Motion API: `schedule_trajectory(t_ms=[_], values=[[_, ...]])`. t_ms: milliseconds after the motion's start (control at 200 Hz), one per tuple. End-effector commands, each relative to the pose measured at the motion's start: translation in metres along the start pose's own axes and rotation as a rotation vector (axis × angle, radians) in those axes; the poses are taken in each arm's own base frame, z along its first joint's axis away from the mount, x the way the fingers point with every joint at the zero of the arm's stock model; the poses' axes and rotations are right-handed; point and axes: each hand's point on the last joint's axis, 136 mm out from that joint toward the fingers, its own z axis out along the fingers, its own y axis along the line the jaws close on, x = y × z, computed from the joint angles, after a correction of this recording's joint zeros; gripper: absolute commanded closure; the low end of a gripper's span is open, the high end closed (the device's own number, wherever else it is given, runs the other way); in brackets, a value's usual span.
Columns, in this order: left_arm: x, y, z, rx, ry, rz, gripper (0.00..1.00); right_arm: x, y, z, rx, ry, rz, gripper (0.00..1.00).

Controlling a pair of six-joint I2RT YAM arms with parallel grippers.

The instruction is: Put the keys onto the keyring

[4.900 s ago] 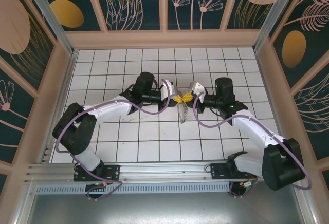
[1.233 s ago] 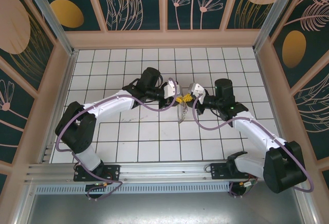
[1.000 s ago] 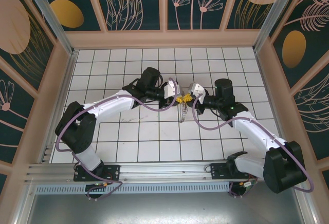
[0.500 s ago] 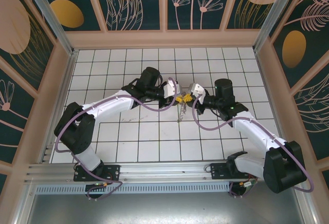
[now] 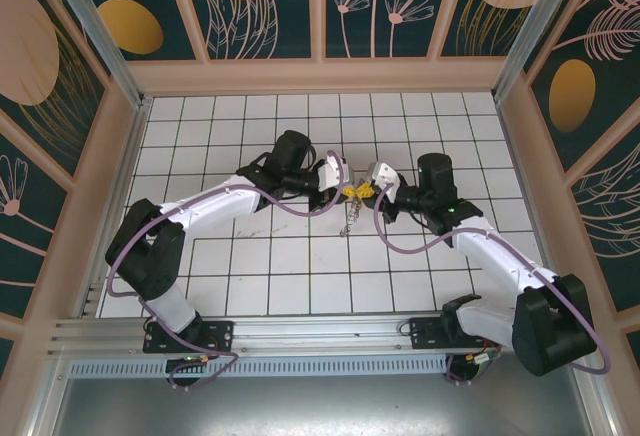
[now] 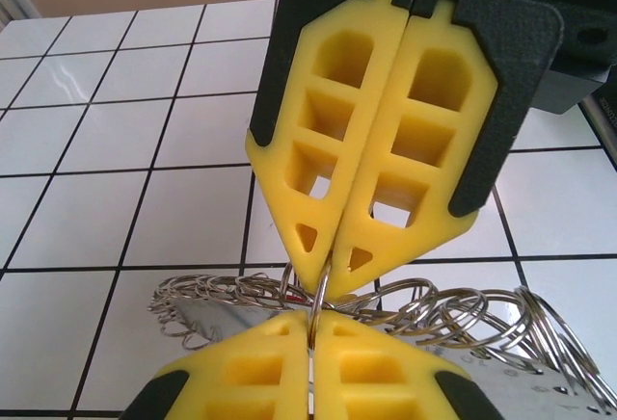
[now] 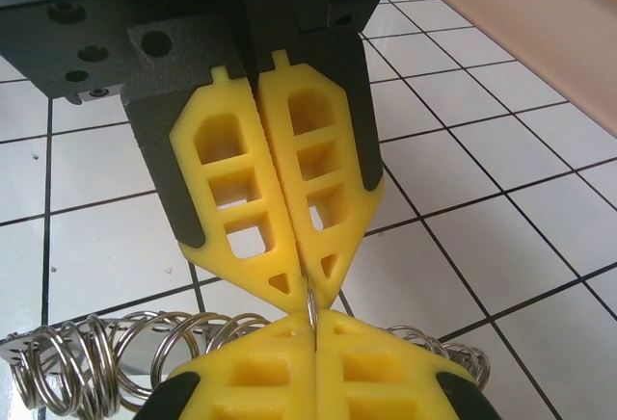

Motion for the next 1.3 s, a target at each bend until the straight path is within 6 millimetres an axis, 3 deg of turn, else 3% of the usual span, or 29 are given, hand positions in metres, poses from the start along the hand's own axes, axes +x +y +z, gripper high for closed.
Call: schedule_trajectory(t_ms=[0, 365, 485, 551, 596, 761, 1041, 1296], values=[[-0.014, -0.003, 0.001, 0.038, -0.033, 0.014, 0.89, -0.013, 0.002, 0.0, -0.024, -0.05, -0.04, 1.0], [-0.02, -0.004, 0.002, 0.061, -0.051, 0.016, 0.84, -0.012, 0.006, 0.002, -0.054, -0.049, -0.031, 1.0], [-0.019, -0.005, 0.002, 0.063, -0.049, 0.016, 0.9, -0.01, 0.007, 0.002, -0.058, -0.045, -0.031, 1.0], [-0.019, -0.006, 0.002, 0.068, -0.051, 0.015, 1.0, -0.009, 0.006, 0.002, -0.053, -0.041, -0.031, 1.0], [-0.018, -0.006, 0.003, 0.067, -0.052, 0.016, 1.0, -0.009, 0.005, 0.002, -0.047, -0.038, -0.035, 1.0], [-0.026, -0.006, -0.004, 0.04, -0.103, 0.025, 1.0, -0.002, 0.001, -0.002, -0.012, -0.029, -0.031, 0.88], [-0.053, -0.019, -0.024, 0.095, -0.286, 0.035, 1.0, 0.008, 0.0, -0.006, -0.027, -0.047, 0.02, 0.81], [-0.057, -0.024, -0.023, 0.144, -0.329, 0.01, 1.0, -0.006, -0.002, -0.006, -0.045, -0.108, 0.018, 0.94]])
